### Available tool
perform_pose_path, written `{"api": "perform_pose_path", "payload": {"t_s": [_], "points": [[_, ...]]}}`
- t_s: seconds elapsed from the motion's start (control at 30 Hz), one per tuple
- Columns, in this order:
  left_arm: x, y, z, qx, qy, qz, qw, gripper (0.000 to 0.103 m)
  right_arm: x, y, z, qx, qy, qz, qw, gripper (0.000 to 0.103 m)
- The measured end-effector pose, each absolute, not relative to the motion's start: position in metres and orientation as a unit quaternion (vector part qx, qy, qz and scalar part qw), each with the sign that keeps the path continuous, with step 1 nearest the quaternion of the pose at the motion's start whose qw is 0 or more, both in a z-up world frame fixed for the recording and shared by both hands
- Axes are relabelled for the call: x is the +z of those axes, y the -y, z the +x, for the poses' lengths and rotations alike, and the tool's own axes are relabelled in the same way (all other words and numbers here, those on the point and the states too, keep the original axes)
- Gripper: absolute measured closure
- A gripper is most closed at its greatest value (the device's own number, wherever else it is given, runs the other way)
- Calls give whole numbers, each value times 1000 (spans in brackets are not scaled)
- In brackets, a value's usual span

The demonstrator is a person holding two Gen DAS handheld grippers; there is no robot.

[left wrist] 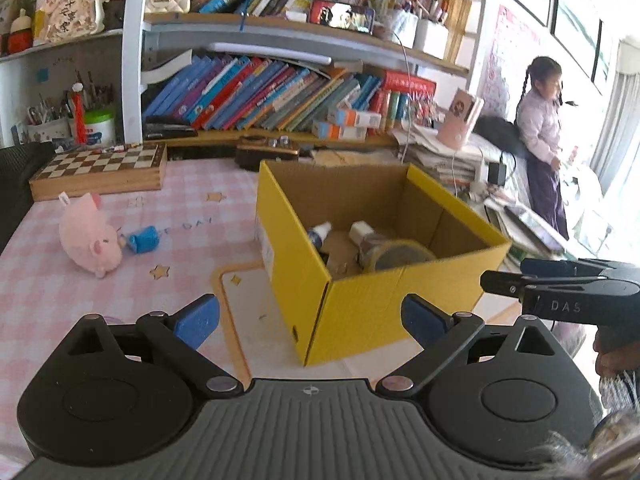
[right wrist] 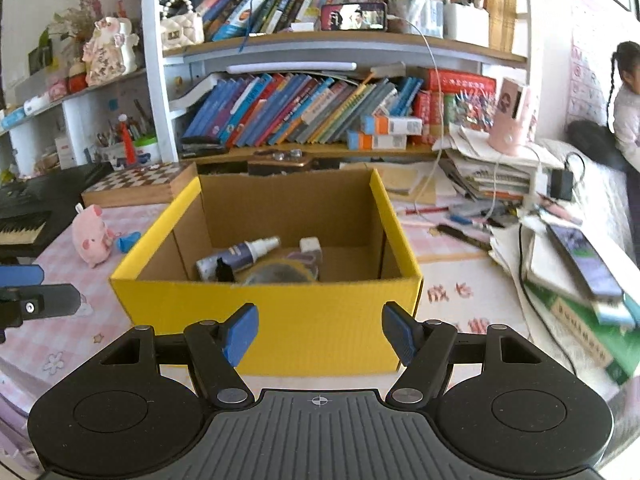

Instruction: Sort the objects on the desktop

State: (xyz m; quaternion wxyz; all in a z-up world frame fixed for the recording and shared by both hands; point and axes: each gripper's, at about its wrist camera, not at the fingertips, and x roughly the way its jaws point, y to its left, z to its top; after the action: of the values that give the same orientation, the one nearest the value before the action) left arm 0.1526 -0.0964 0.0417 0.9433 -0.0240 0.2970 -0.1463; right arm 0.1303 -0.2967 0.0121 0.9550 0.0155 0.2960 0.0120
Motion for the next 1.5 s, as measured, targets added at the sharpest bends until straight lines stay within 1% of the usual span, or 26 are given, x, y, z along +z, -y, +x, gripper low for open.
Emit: {"api": "perform_pose_path", "payload": {"t_s": [0.2, 0.3, 0.73, 1.5], "points": [[39, 81, 145, -159, -302, -14, 940, 5, 7, 277, 114, -7, -303, 23, 953, 33], [39, 73, 141, -164, -301, -10, 940, 5, 6, 267, 108, -16, -305, 29, 952, 30], [34, 39, 129, -184, -313, 4, 932, 4, 5, 211, 93, -17, -309, 21, 951, 30], [19, -28, 133, -184, -354, 30, 916, 4, -17, 131, 108, 19, -346, 33, 937, 30]]}}
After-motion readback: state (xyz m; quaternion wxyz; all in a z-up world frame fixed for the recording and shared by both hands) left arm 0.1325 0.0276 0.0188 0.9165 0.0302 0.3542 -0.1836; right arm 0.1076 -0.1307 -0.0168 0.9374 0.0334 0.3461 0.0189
